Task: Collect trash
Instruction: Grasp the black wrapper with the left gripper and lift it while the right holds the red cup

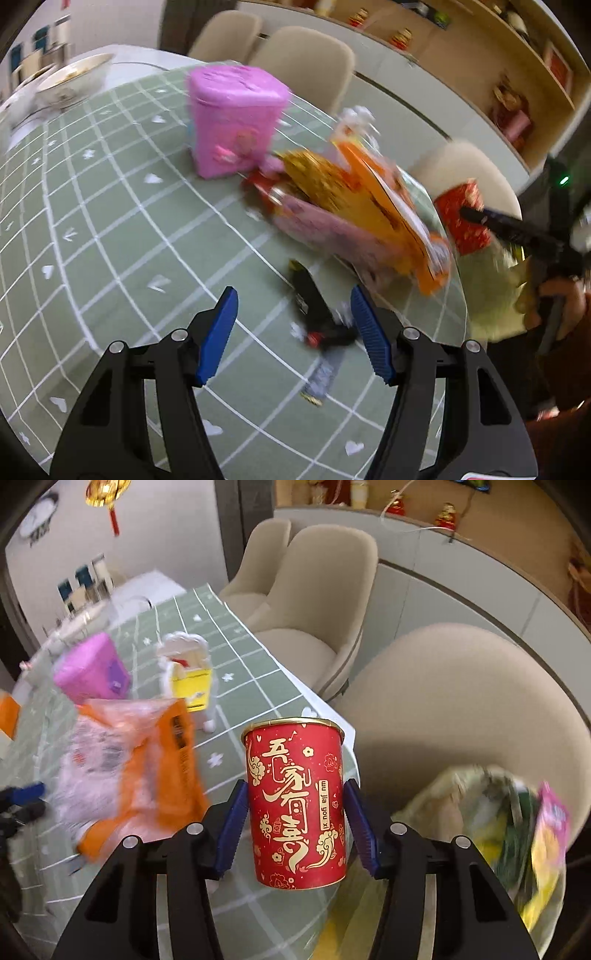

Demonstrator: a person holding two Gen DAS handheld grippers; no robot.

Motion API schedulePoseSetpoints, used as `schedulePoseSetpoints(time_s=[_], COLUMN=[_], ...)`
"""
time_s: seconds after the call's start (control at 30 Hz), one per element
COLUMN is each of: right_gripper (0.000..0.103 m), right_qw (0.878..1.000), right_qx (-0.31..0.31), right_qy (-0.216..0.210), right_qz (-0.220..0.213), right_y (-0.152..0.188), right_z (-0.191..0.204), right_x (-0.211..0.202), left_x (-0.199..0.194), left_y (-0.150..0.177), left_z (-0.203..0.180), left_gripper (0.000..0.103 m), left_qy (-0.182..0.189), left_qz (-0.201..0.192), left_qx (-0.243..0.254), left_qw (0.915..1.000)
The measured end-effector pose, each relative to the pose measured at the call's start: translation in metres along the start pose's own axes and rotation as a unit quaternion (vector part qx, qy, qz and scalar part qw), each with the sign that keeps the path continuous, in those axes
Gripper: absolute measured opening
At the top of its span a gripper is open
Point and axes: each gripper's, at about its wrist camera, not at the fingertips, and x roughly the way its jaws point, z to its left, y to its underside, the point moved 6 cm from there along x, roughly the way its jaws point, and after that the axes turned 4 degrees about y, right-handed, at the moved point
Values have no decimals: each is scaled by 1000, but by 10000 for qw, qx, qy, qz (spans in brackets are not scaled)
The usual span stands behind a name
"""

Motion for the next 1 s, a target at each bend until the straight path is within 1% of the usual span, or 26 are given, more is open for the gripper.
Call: schedulePoseSetpoints(time_s=[0.07,0.13,0.23,0.3,0.43,0.57,0.63,0.73,0.8,0.83,0.9,0.93,0.97,1.0], right_gripper=[50,50,50,50,50,50,50,50,50,50,50,50,50,50], right_qw=[9998,9993,9981,9976,9953,9924,9913,9903,9896,9895,9893,9890,9887,9877], right_qx=[143,307,504,573,878,1169,1222,1193,1240,1264,1290,1310,1326,1373], right_qy=[-77,-125,-165,-35,28,-5,31,223,250,239,235,223,211,185], right_qz=[-84,-176,-317,-393,-412,-384,-480,-678,-681,-663,-645,-655,-670,-722], right_y=[15,32,56,73,103,129,141,155,166,169,174,176,177,177], right_z=[0,-1,-4,-5,-8,-4,1,7,9,10,13,15,16,18], right_x=[-21,-44,-69,-83,-101,-114,-126,-141,-145,-146,-146,-147,-147,-149], left_x=[4,10,15,16,14,15,14,6,0,-4,-11,-12,-10,-6], left_y=[6,11,16,17,23,24,23,20,20,19,16,16,17,17], left_z=[-7,-13,-15,-17,-22,-25,-29,-33,-37,-40,-48,-52,-55,-55], left_gripper=[60,60,60,60,60,60,60,60,60,60,60,60,60,60], left_qy=[33,36,4,2,-67,-33,22,370,452,484,494,471,452,455], left_qz=[90,169,246,267,132,134,75,-132,-203,-254,-341,-332,-237,-117], left_qx=[175,238,159,69,57,176,258,371,644,899,1529,1954,2284,2428], left_qw=[9998,9996,9996,9996,9999,9997,9996,9985,9967,9945,9864,9790,9722,9689])
